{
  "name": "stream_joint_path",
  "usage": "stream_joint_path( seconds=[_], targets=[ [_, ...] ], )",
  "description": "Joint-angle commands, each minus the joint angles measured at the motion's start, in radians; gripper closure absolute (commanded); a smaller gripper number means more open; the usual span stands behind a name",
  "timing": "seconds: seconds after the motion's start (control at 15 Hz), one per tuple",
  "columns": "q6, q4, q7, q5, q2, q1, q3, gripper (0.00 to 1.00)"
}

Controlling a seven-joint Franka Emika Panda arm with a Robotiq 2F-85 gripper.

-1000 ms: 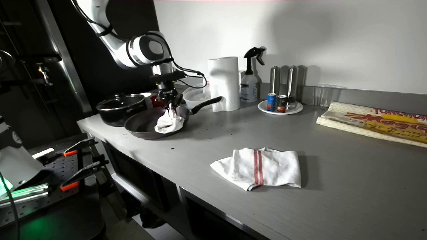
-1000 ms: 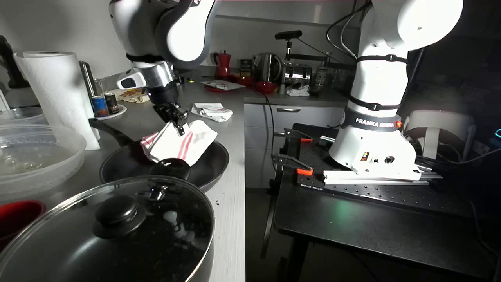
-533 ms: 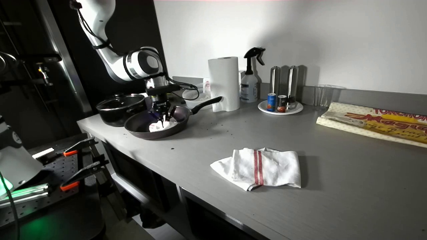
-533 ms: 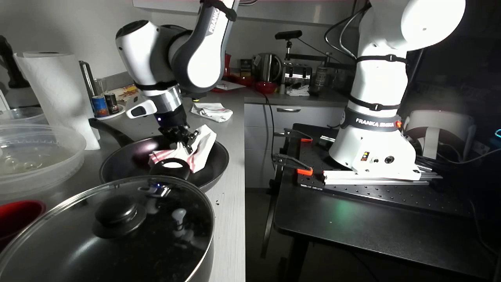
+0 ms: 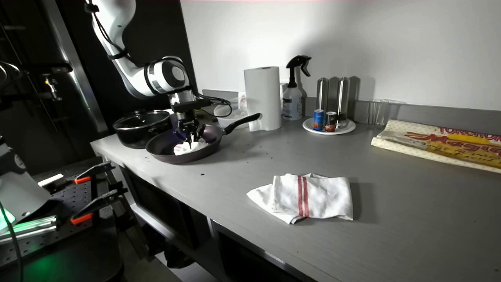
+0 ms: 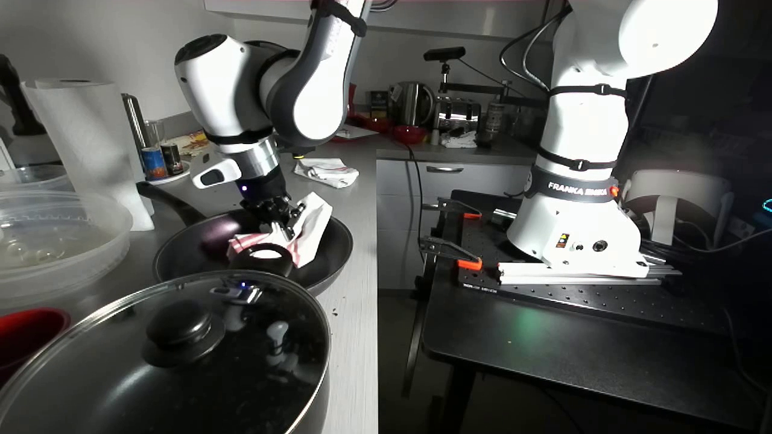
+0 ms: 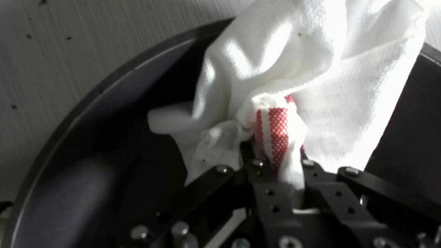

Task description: Wipe the pan with the towel closest to the pan

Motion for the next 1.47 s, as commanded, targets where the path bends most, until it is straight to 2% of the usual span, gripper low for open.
stream_joint_path(
  seconds=[0.0, 0.33, 0.67, 0.93, 1.4],
  targets=[
    [0.037, 0.003, -0.041, 0.007, 0.036, -0.001, 0.049, 0.97],
    [0.058, -0.013, -0.132, 0.046, 0.035, -0.015, 0.119, 0.97],
    [0.1, -0.033, -0.266, 0.135, 0.04, -0.039, 0.17, 0.97],
    [0.12, -0.013, -0.33, 0.195, 0.05, -0.036, 0.156, 0.97],
    [0.247, 0.065, -0.291, 0.236, 0.085, -0.037, 0.103, 0.97]
  ],
)
